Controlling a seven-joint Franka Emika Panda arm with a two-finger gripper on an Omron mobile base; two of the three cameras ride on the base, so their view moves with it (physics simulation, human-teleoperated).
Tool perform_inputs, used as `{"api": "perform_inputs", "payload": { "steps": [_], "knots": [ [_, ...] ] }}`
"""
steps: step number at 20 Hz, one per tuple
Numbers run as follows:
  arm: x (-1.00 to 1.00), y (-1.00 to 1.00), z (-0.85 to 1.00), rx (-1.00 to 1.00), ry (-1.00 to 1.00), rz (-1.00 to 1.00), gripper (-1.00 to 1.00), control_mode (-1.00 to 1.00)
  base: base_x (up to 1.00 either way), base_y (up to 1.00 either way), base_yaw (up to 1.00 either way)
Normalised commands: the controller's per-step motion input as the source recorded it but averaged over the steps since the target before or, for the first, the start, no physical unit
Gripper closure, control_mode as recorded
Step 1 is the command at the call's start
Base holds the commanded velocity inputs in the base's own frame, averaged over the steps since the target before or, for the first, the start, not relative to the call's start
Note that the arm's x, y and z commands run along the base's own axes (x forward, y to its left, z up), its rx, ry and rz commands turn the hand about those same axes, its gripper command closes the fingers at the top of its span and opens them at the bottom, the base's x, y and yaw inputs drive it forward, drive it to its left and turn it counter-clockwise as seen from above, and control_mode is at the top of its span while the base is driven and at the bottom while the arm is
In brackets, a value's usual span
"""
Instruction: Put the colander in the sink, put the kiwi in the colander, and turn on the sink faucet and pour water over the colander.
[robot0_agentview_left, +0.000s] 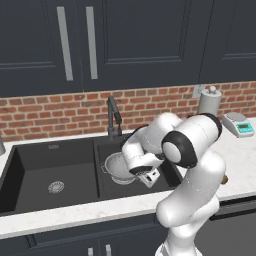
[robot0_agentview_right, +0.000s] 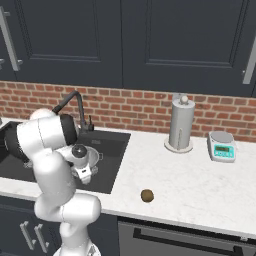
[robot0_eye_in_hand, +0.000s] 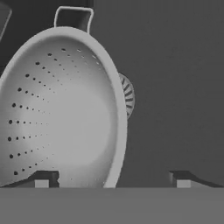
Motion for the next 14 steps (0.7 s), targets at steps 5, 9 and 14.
{"api": "perform_inputs", "payload": {
  "steps": [5,9,14],
  "knots": [
    [-0.27,-0.14,1.00,0.00,0.00,0.11,-1.00,-1.00,0.00,0.00,0.00],
    [-0.28,-0.36,1.00,0.00,0.01,0.09,-1.00,-1.00,0.00,0.00,0.00],
    [-0.02,-0.43,1.00,0.00,0.11,0.07,-1.00,-1.00,0.00,0.00,0.00]
  ]
}}
